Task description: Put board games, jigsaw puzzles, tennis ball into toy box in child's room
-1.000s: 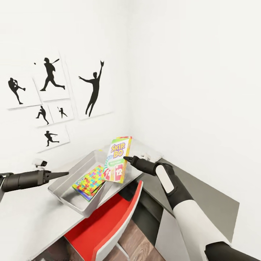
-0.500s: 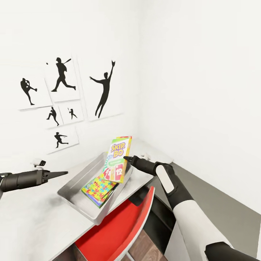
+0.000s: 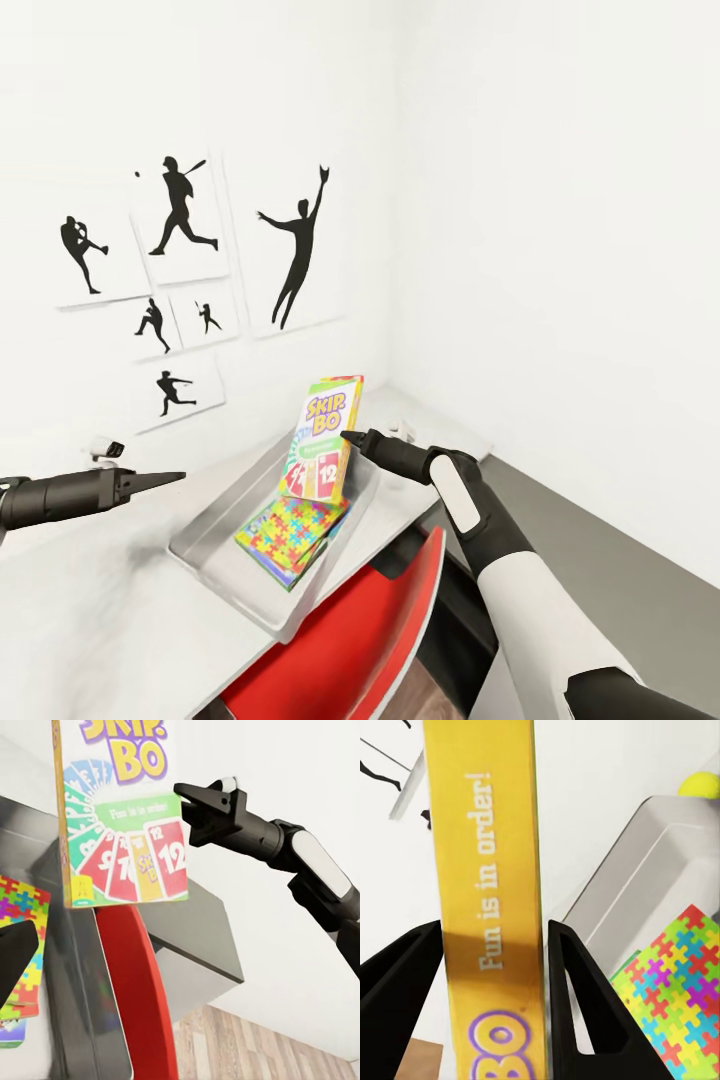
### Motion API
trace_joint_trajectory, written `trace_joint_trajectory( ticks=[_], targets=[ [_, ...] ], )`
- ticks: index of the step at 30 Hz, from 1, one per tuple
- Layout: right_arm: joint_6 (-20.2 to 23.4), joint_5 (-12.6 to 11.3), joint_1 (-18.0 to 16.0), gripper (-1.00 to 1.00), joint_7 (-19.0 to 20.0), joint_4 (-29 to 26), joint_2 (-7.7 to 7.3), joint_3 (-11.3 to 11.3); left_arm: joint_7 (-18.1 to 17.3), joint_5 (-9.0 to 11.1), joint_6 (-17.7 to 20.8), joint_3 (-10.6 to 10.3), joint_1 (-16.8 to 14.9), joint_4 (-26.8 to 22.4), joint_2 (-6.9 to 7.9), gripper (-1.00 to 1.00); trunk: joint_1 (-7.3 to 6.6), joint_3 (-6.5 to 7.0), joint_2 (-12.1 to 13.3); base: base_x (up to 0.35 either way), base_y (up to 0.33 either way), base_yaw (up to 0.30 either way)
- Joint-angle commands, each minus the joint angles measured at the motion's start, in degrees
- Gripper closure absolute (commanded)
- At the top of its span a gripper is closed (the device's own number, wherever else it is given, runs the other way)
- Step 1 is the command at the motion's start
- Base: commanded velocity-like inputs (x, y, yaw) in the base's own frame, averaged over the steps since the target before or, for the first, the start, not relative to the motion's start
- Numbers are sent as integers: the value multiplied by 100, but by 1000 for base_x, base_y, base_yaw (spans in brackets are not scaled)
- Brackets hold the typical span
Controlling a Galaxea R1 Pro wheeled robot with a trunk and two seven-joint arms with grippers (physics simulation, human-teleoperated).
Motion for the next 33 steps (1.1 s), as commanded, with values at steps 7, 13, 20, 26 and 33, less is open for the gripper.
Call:
trace_joint_trajectory(
  ticks=[7,13,20,26,33],
  targets=[
    [15,-12,-2,100,9,18,1,-10,-24,-5,61,-1,-5,0,2,-100,4,-13,-14,33,8,0],
    [18,-119,-6,100,1,211,1,-55,-24,0,61,-1,-3,0,2,-100,4,-13,-14,7,1,0],
    [45,-953,-13,100,-147,724,1,-48,-24,1,61,4,0,0,2,-100,4,-13,-14,0,0,0],
    [55,-1153,-11,100,-475,783,1,-23,-24,1,61,8,1,0,9,-100,4,-13,-14,-20,23,0],
    [17,-1179,-3,100,-540,769,1,2,-24,-4,61,12,1,0,16,-100,4,-13,-14,-63,95,0]
  ],
)
